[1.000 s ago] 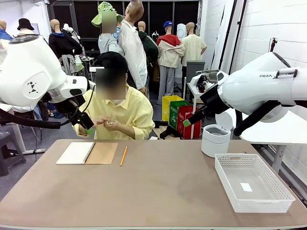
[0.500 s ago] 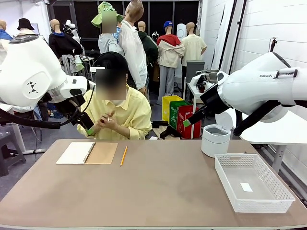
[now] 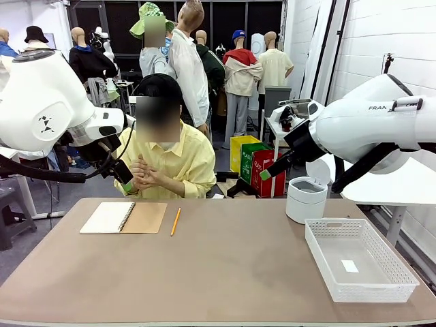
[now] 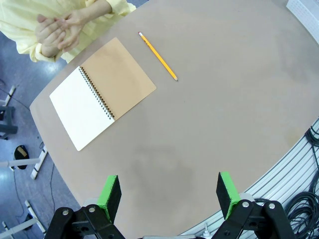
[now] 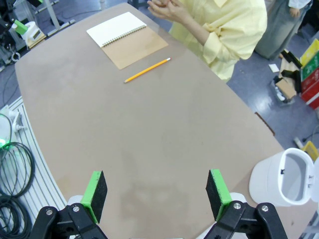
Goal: Sort the paper based on its condition.
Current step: If a person hands you a paper, place it in the Organizing basket , and if it's crumpled, put it in the Trash can.
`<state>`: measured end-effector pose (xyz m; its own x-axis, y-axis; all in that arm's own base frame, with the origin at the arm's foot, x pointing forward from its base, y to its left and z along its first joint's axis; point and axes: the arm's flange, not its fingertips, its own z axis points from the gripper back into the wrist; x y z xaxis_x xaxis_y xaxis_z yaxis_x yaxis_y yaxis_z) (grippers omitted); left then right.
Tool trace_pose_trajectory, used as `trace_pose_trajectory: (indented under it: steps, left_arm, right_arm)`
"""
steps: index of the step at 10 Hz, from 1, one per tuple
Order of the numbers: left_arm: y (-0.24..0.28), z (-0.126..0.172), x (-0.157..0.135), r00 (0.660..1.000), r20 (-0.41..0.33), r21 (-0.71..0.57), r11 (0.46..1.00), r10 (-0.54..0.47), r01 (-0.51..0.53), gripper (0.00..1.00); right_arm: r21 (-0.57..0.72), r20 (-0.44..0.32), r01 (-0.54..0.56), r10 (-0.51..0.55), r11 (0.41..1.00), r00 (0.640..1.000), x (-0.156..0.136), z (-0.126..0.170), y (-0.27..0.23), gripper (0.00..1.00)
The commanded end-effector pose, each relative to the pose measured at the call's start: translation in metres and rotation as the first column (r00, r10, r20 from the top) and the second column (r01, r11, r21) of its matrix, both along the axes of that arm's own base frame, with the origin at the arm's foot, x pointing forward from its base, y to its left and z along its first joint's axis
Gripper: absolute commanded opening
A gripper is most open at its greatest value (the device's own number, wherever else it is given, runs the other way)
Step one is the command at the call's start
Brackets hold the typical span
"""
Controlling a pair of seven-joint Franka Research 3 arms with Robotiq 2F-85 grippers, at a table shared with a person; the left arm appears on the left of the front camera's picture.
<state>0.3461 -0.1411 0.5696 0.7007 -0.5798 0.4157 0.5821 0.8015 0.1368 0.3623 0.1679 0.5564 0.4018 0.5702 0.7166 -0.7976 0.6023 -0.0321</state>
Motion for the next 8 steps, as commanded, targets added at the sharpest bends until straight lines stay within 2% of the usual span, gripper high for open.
trace_pose_trajectory:
  steps: [1,8]
  left_arm:
    - [0.0006,0.0003,0.0000,1.000,0.001,0.001,1.000,0.000,0.000,1.00]
    - [0.0006,0.0003,0.0000,1.000,0.001,0.001,1.000,0.000,0.000,1.00]
  right_arm:
    - [-0.007,-0.005,-0.003,0.003,1.000,1.000,0.0002,0.0010,0.0002,1.00]
    - [-0.007,-0.005,-0.003,0.003,1.000,1.000,0.0002,0.0010,0.0002,1.00]
